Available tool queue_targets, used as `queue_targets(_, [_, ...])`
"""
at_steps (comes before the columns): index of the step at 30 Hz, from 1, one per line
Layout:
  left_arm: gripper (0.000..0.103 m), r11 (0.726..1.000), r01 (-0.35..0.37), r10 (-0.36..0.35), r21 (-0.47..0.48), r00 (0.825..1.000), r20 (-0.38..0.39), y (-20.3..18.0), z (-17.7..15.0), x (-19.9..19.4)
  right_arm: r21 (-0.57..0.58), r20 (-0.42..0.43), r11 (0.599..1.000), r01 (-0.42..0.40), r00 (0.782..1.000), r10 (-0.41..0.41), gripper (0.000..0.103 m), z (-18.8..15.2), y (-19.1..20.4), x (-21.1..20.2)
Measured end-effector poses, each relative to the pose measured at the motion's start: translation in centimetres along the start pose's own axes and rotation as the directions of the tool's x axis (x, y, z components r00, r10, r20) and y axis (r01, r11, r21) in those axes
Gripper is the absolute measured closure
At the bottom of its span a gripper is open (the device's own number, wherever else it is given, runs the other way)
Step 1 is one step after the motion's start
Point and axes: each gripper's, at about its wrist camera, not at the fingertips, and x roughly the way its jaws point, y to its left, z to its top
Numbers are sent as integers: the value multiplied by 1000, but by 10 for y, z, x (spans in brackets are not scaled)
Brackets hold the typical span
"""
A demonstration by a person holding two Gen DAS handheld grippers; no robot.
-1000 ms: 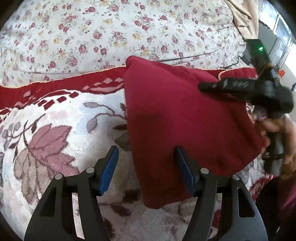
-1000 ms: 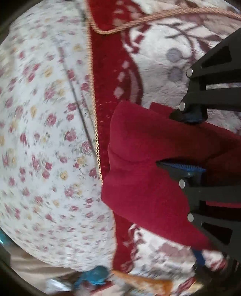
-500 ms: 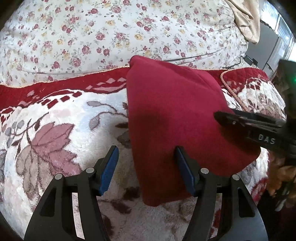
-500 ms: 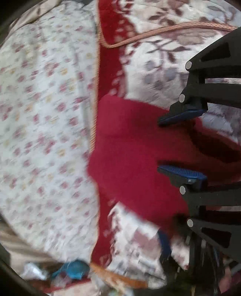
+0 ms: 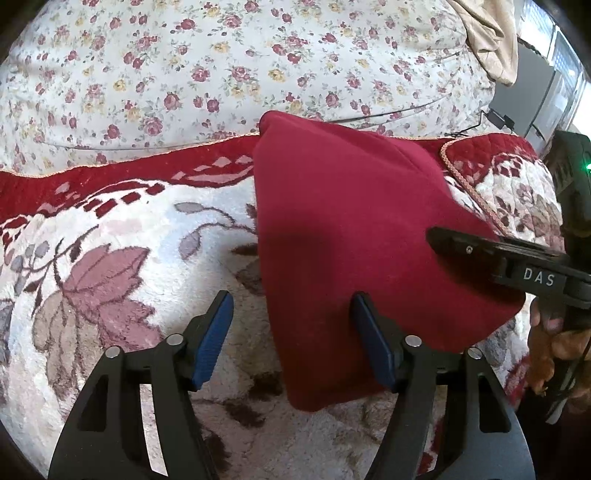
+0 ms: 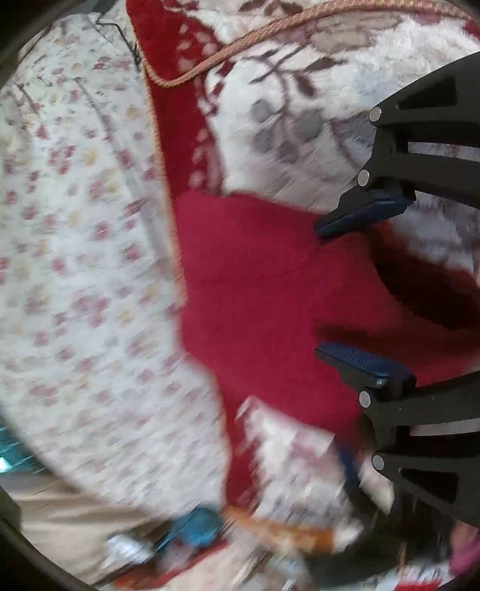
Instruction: Fold small clothes
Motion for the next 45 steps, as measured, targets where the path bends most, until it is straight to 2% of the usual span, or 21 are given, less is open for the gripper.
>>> queue_targets(4, [33,1000,21,-21,-15,1000,-6,3,1,2,81,-12,993,-83,996,84,43,5,-10,-1])
queue_targets(8, [33,993,107,-107,-46,994,-13,11,6,-1,157,46,973,-167,986,162,43,9,-25,-11])
queue_targets(10, [33,981,168,-170,-99,985,-15,17,10,-2,184,70,968,-172,984,161,30,12,-30,-13])
queue_targets(14, [33,944,262,-272,-199,962,-20,28,24,5,196,52,967,-162,987,155,27,17,-32,-1])
queue_targets(17, [33,957,223,-233,-187,972,-31,25,31,12,220,5,957,-187,982,191,27,20,-36,16])
queue_targets(23, [33,961,226,-235,-162,971,-42,22,34,20,294,-12,925,-240,967,255,23,18,-46,31])
queue_targets(27, [28,962,224,-233,-156,971,-43,23,37,23,288,-7,928,-236,969,248,21,20,-45,34])
queue_targets(34, [27,954,241,-255,-177,965,-56,26,38,27,282,-11,931,-232,969,245,19,22,-43,37])
queue_targets(38, [27,948,264,-282,-179,956,-84,27,46,32,286,-11,927,-240,967,254,19,21,-44,37])
queue_targets(45, [23,910,332,-374,-250,916,-144,27,65,68,333,11,898,-287,954,300,17,23,-53,40])
